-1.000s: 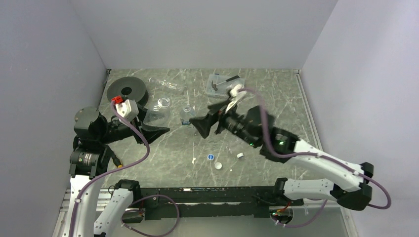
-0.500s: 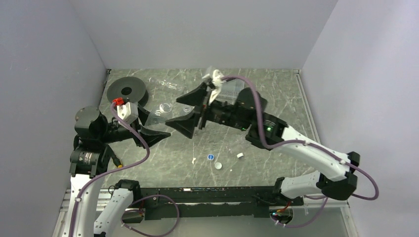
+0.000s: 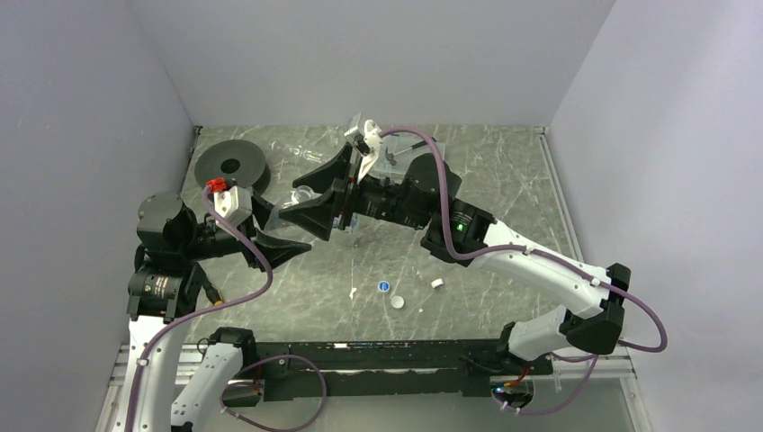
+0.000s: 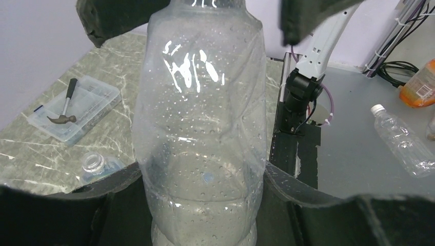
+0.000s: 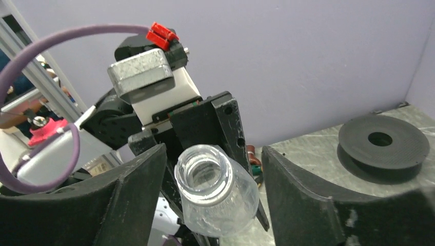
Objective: Unscrew the bottle caps
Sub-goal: Place the plastic bottle at the center of the board.
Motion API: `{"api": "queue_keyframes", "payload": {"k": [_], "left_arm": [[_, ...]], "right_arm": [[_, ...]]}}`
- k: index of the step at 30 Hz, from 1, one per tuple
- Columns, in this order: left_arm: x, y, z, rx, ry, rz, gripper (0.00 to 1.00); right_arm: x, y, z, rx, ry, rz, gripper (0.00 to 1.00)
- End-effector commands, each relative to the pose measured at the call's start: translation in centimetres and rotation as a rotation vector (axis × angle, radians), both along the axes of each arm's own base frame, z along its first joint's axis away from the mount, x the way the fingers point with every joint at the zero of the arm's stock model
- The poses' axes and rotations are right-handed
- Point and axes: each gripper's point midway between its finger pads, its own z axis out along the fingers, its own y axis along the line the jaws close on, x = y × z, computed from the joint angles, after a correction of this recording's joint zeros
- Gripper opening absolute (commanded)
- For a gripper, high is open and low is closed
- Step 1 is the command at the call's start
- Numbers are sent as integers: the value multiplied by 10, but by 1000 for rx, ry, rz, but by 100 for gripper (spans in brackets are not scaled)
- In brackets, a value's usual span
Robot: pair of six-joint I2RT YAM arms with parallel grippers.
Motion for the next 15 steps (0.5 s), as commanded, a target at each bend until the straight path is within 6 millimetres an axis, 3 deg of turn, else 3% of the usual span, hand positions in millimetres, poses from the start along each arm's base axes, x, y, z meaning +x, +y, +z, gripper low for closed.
{"api": "queue_keyframes", "payload": {"k": [1,5,8,10,15], "left_arm": [[-7,-1,6,-5,-17,-30,9],[-6,-1,8,-6,-26,-19,36],[-5,0,9,-18,6,-4,73],[-2,1,10,-16,11,27,98],[7,9,9,5,-4,127,99]], "right_arm": [[-5,-1,34,91,-32,23,64],[-2,1,29,72,-27,13,33],[2,-2,26,54,-31,-14,13],[9,-7,25,34,-40,-54,9],[41,-38,21,-43,-81,-205,6]]}}
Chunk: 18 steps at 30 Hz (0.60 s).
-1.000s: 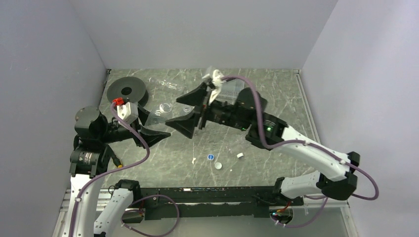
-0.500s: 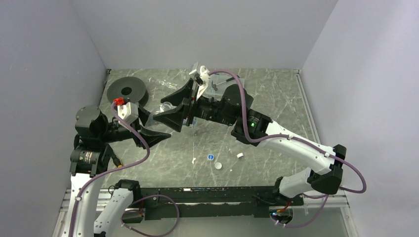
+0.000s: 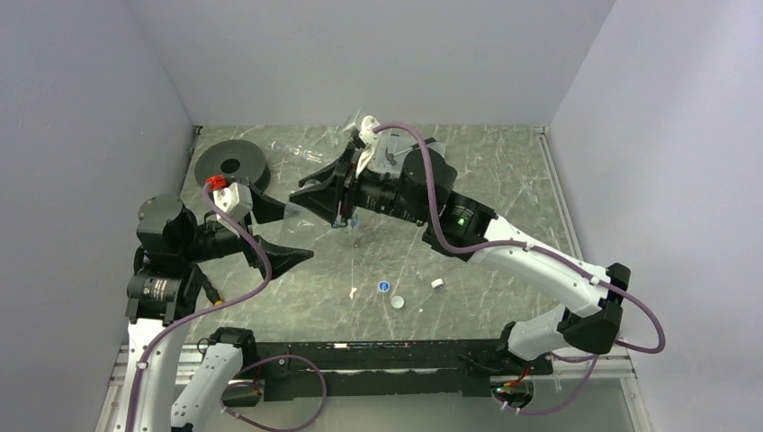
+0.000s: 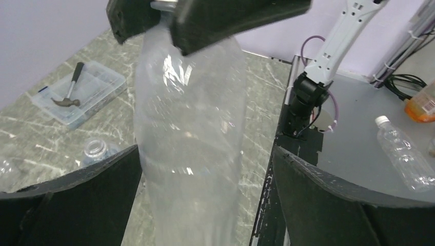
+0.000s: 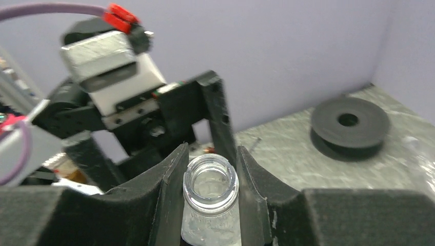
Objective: Unscrew the bottle caps
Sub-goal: Place the plastic bottle at the center of the board.
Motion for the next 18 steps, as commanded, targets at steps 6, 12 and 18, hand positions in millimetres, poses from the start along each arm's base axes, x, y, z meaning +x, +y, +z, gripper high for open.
{"api": "queue_keyframes", "payload": {"k": [6,12,18], "left_arm": [[17,18,12,55,-74,190,99],[20,17,12,50,-50,195,99],[22,18,10,71,-20,193,99]], "right_arm": [[77,-83,19,-154,-197,-434,5],[131,-108,-8,-284,-246,-651,4],[185,-121,-51,-347,-198,-780,4]]}}
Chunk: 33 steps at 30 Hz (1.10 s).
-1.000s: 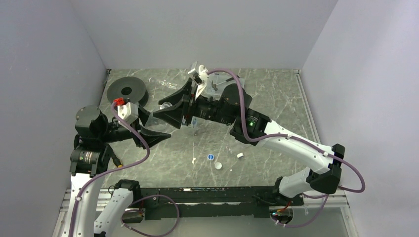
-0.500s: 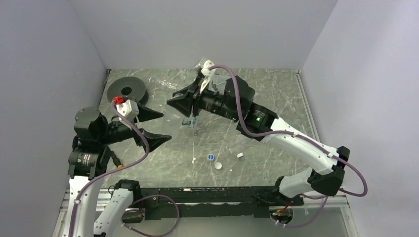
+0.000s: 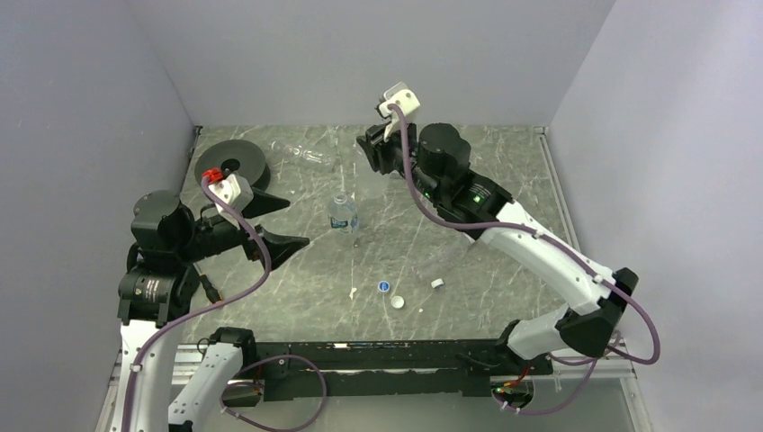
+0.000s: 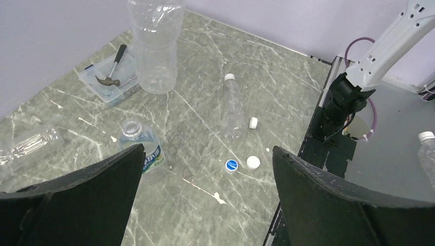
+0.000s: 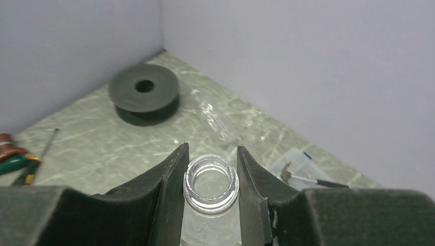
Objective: Unscrew the bottle caps
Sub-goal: Place the plastic bottle at the center of the board.
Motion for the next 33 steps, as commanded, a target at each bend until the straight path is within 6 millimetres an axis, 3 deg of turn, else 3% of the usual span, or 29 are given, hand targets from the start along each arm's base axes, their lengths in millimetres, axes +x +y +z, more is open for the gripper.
{"api": "queue_keyframes", "payload": {"k": [1,7,13,21,33], "left_arm": [[2,2,9,19,-10,11,99],[5,4,9,21,-2,34,100],[0,2,8,0,-5,23,99],[-1,2,7,-9,-7,27,99],[-3,2,4,2,-10,17,100]], "right_arm": [[50,-19,-29,-20,8,-151,4],[110,-40,-76,39,93,-253,3],[147,-43,-115,103,167,-272,1],[169,-39,-174,81,230,-320,1],[174,-40,-209,86,255,-359,1]]}}
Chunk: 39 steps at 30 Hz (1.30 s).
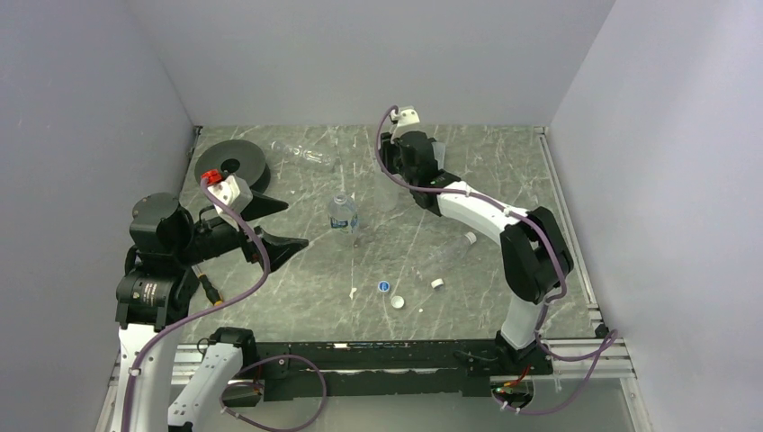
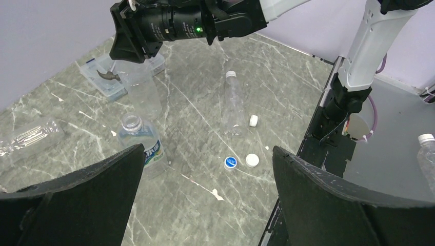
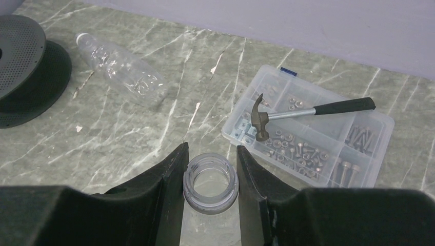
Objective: Unscrew the bottle caps
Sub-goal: Place the plastic bottle at the center of the board.
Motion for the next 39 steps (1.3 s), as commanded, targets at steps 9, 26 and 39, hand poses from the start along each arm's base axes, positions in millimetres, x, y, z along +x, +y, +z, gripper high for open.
{"api": "queue_keyframes", "payload": {"k": [9,26,39], "left_arm": [[-9,-2,5,7,-60,-38,99],[-9,-1,8,9,-86,-30,100],[-5,-2,9,3,-78,-37,99]], "right_arm": [[0,7,10,27,-87,-24,8],[-10,12,4,-13,-79,-10,64],[-29,9,67,56,-147,-29,94]]}}
